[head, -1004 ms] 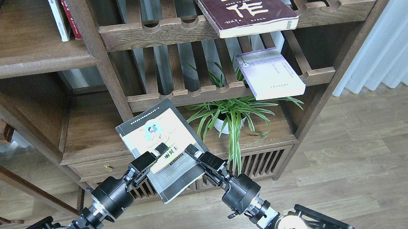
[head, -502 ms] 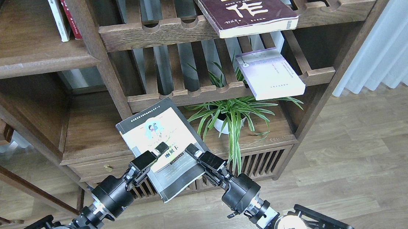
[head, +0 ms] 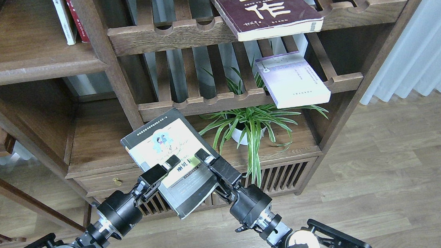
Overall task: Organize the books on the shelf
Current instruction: 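Release with right gripper and lift the book upward with the left gripper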
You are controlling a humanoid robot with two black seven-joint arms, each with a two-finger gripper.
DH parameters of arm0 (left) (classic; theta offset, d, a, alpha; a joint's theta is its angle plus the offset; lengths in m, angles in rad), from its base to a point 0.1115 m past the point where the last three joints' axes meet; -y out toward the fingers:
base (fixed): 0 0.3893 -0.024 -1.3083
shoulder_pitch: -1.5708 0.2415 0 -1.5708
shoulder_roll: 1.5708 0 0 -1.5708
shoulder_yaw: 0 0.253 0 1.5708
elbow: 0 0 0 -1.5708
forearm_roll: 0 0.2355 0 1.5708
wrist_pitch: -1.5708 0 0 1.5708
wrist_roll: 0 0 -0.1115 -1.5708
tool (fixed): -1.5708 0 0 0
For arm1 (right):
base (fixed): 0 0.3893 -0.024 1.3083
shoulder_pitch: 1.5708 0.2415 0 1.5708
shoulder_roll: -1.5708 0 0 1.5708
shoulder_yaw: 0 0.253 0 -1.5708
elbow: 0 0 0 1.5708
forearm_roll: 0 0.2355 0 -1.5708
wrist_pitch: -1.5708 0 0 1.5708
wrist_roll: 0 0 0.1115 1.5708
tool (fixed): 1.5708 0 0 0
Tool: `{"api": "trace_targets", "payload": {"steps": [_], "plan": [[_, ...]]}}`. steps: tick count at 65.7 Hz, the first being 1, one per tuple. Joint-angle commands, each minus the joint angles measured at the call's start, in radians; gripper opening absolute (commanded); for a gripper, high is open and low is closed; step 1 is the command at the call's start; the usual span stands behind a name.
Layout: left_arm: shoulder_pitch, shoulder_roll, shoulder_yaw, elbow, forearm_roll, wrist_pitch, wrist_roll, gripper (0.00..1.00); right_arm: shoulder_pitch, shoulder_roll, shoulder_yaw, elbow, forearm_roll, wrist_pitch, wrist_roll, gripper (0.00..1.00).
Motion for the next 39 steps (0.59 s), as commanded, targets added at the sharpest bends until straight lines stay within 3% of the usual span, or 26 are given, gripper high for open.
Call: {"api": "trace_targets", "payload": {"steps": [1, 31, 39], "plan": [[-0.002, 0.011, -0.027, -0.004, 0.035, 0.0, -0.001, 0.04, -0.006, 0.0, 0.079, -0.02, 0.0, -0.056, 0.002, 0.98], [-0.019, 0.039, -0.182, -0.027, 0.301, 0.0, 0.005, 0.0, -0.003, 0.0, 0.103, -0.047, -0.001, -0.07, 0.012, 0.98], [-0.021, 0.046, -0.219, -0.028, 0.316, 0.0, 0.04, 0.0, 0.0, 0.0, 0.101, -0.049, -0.006, -0.076, 0.012, 0.98]]}}
